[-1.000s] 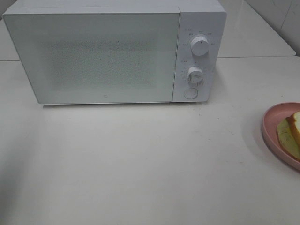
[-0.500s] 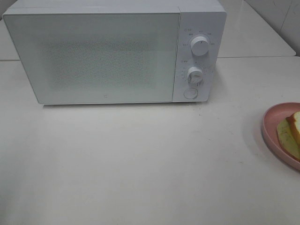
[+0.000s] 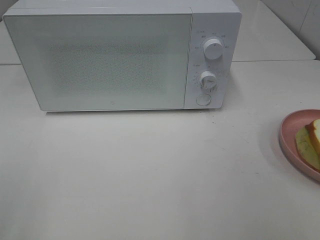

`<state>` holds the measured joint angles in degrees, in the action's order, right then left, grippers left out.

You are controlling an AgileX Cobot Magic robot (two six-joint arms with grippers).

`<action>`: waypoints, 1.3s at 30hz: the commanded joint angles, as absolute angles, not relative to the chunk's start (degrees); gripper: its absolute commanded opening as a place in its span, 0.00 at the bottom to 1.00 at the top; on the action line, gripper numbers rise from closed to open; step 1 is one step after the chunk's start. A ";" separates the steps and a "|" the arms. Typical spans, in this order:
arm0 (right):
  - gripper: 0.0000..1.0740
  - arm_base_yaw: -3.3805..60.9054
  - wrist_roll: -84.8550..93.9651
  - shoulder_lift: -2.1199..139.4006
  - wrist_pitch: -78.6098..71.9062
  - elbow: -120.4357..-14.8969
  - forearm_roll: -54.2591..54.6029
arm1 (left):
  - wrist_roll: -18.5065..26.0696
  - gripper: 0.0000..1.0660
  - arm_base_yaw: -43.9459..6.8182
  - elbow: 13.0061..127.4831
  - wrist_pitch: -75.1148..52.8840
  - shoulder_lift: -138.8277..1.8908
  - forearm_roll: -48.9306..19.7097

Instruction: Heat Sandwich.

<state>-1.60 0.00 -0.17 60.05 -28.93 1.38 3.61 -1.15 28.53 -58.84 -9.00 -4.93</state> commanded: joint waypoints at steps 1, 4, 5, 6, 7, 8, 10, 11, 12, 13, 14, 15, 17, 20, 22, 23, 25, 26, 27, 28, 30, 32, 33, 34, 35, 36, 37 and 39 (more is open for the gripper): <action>0.71 -1.89 0.00 -1.72 59.47 -28.88 1.55 | 3.67 0.97 -0.97 28.36 -58.96 -5.84 -4.93; 0.71 -1.89 0.00 -1.72 59.47 -28.88 1.55 | 3.67 0.97 -0.97 28.36 -58.96 -3.55 -5.04; 0.71 -1.89 0.00 -1.72 59.47 -28.88 1.55 | 3.67 0.97 -0.97 28.36 -58.96 -3.04 -5.04; 0.71 -1.89 0.00 -1.72 59.47 -28.88 1.55 | 3.67 0.97 -0.97 28.36 -58.96 -2.46 -5.04; 0.71 -1.89 0.00 -1.72 59.47 -28.88 1.55 | 3.67 0.97 -0.97 28.36 -58.96 -2.06 -5.04; 0.71 -1.89 0.00 -1.72 59.47 -28.88 1.55 | 3.67 0.97 -0.97 28.36 -58.96 -2.06 -5.04; 0.71 -1.89 0.00 -1.72 59.47 -28.88 1.55 | 3.67 0.97 -0.40 28.36 -58.96 -0.92 -5.04; 0.71 -1.89 0.00 -1.72 59.47 -28.88 1.55 | 3.67 0.97 0.00 28.36 -58.96 -0.34 -4.93; 0.71 -1.89 0.00 -1.72 59.47 -28.88 1.55 | 3.67 0.97 0.00 28.36 -58.96 -0.34 -4.93; 0.71 -1.89 0.00 -1.72 59.47 -28.88 1.55 | 3.67 0.97 0.92 28.36 -58.96 1.03 -4.93; 0.71 -1.89 0.00 -1.72 59.47 -28.88 1.55 | 3.67 0.97 1.55 28.36 -58.96 1.95 -4.93; 0.71 -1.89 0.00 -1.72 59.47 -28.88 1.55 | 3.67 0.97 2.06 28.36 -58.96 2.06 -4.81; 0.71 -1.89 0.00 -1.72 59.47 -28.88 1.60 | 3.67 0.97 2.18 28.36 -58.96 1.83 -4.81; 0.71 -1.89 0.00 -1.72 59.47 -28.88 1.60 | 3.67 0.97 0.97 28.36 -58.96 1.95 -4.70; 0.71 -1.89 0.00 -1.72 59.47 -28.88 1.60 | 3.67 0.97 0.29 28.36 -58.96 1.95 -4.70; 0.71 -1.89 0.00 -1.72 59.47 -28.88 1.60 | 3.67 0.97 0.00 28.36 -58.96 1.95 -4.70; 0.71 -1.89 0.00 -1.72 59.47 -28.88 1.60 | 3.67 0.97 0.06 28.36 -58.96 1.83 -4.76; 0.71 -1.89 0.00 -1.72 59.47 -28.88 1.60 | 3.67 0.97 0.06 28.36 -58.96 1.83 -4.76; 0.71 -1.89 0.00 -1.72 59.47 -28.88 1.60 | 3.67 0.97 0.06 28.36 -58.96 1.83 -4.76; 0.71 -1.89 0.00 -1.72 59.47 -28.88 1.60 | 3.67 0.97 0.06 28.36 -58.96 1.78 -4.70; 0.71 -1.89 0.00 -1.72 59.47 -28.88 1.60 | 3.67 0.97 0.06 28.36 -58.96 1.72 -4.70; 0.71 -1.89 0.00 -1.72 59.47 -28.88 1.60 | 3.67 0.97 0.06 28.36 -58.96 1.72 -4.70; 0.71 -1.89 0.00 -1.72 59.47 -28.88 1.60 | 3.67 0.97 0.06 28.36 -58.96 1.72 -4.70; 0.71 -1.89 0.00 -1.72 59.47 -28.88 1.60 | 3.67 0.97 0.06 28.36 -58.96 1.72 -4.70; 0.71 -1.89 0.00 -1.72 59.47 -28.88 1.60 | 3.67 0.97 0.06 28.36 -58.96 1.72 -4.70; 0.71 -1.89 0.00 -1.72 59.47 -28.88 1.60 | 3.67 0.97 0.06 28.36 -58.96 1.72 -4.70; 0.71 -1.89 0.00 -1.72 59.47 -28.88 1.60 | 3.67 0.97 0.06 28.36 -58.96 1.72 -4.70; 0.71 -1.89 0.00 -1.72 59.47 -28.88 1.60 | 3.67 0.97 0.06 28.36 -58.96 1.72 -4.70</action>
<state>-1.60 0.00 -0.17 60.05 -28.93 1.38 3.61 0.40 28.53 -58.90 0.23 -4.58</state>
